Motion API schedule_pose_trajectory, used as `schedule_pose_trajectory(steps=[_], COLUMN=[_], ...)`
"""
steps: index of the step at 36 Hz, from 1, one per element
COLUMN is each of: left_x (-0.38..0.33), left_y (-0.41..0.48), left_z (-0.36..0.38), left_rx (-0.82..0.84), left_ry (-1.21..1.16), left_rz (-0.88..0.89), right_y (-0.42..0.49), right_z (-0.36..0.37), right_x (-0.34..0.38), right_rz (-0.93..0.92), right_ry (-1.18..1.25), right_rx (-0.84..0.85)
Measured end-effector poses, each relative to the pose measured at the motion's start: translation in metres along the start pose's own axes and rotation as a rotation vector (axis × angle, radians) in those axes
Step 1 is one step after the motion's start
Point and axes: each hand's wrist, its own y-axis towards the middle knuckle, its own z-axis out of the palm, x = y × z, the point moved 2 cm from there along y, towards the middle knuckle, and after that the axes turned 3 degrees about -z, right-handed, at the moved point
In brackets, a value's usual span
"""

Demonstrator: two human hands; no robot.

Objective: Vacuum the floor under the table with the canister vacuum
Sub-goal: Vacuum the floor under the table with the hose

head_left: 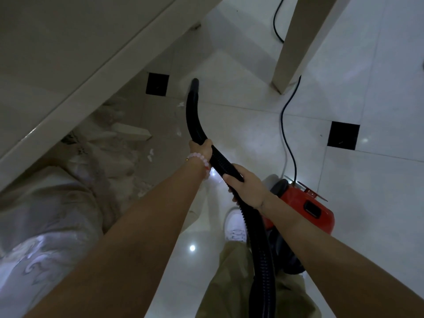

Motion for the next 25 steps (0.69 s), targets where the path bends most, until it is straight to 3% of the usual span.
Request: schedule_pose_trajectory(steps=[4, 13, 18, 25], left_x=[0.004, 0.043, 0.057, 0.061], left_y=[-0.009, -0.046, -0.051, -0.046], left_z=[-0.001, -0.004, -0.008, -0.025], left_rx=[0.057, 0.220, 0.199, 0.077], left_ry=[0.048, -0.192, -0.304, -0.233], left_rz=[0.002, -0.190, -0.179, -0.114], right_y=[-0.010, -0.059, -0.065, -0.059], right_z=[0.002, 0.014, 0.018, 0.027], right_x=[-0.003, -0.026, -0.029, -0.028], right_rz=[-0.004, 0.051, 0.057, 0.043], right_ry=[0.011, 0.043, 0.079, 0.030], right_rx=[-0.009, -0.036, -0.022, 0.039])
